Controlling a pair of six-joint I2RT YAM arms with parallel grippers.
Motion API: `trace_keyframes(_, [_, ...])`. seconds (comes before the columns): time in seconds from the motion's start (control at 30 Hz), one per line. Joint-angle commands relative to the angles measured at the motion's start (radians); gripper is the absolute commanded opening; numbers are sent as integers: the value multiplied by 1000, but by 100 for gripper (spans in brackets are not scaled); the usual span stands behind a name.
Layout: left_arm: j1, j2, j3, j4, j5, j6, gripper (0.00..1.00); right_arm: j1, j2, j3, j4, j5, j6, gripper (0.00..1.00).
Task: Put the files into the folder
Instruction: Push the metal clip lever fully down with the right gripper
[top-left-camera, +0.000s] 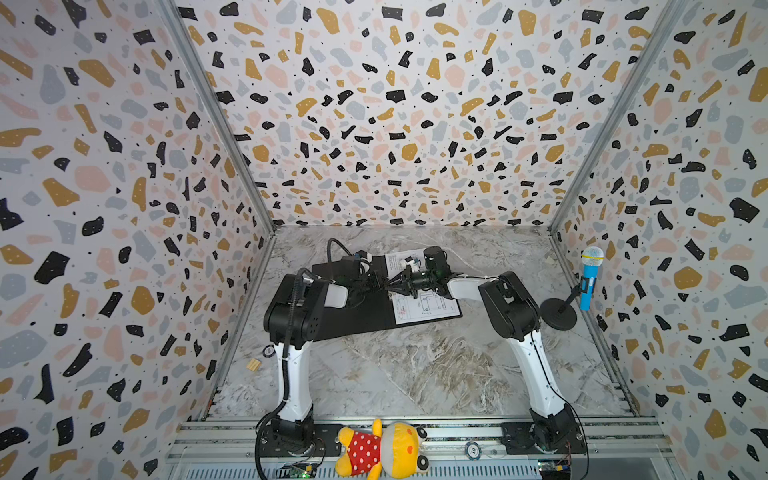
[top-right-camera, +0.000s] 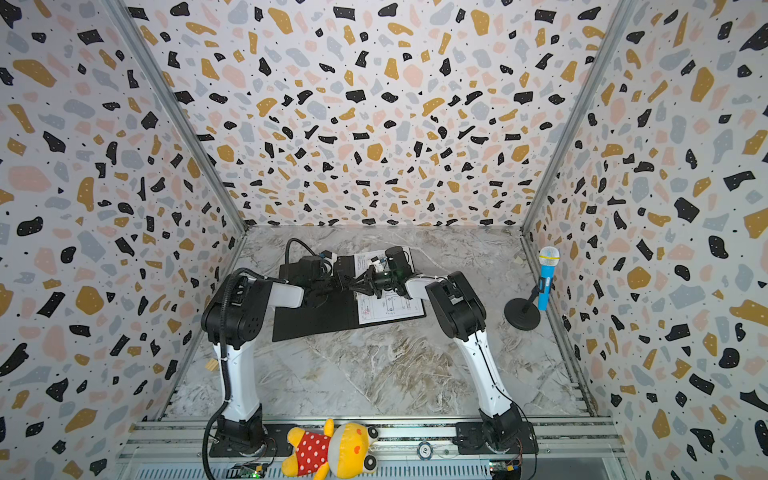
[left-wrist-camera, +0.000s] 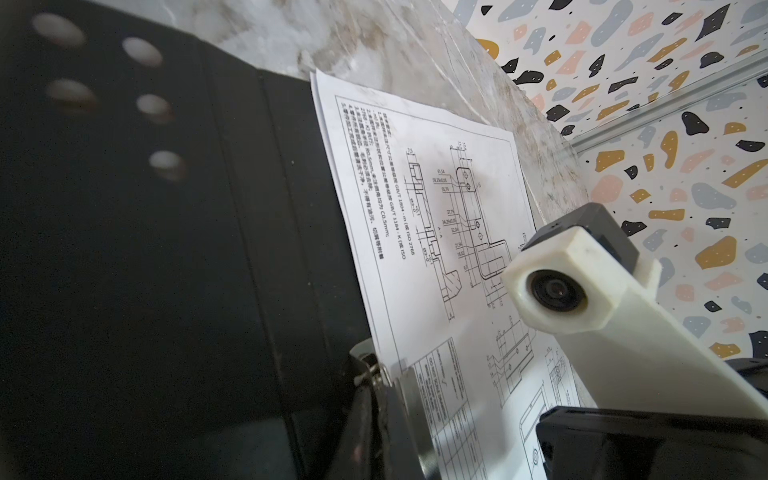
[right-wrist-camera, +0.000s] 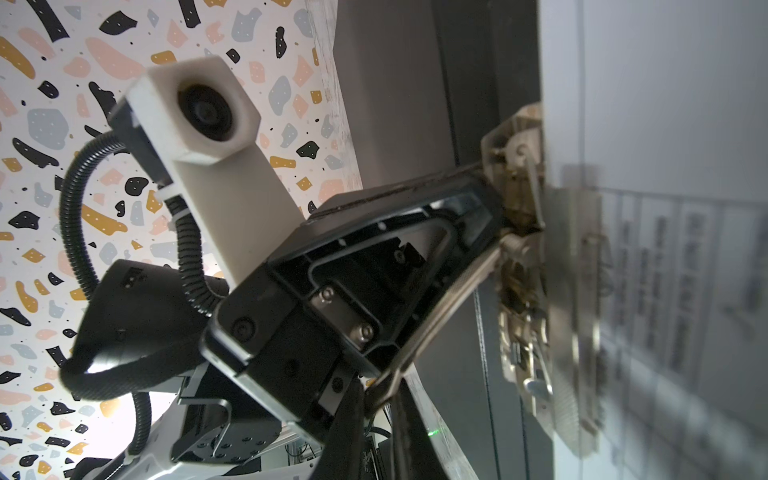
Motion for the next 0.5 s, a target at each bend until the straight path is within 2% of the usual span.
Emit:
trace_keyframes(0.0, [-4,67,-25,-187,-78,42,6,12,-16,6,-31,-5,-17,14])
trace_keyframes(0.47, [-5,67,-20,-199,-87,49,6,17,-33,-47,-70,0,-53,7])
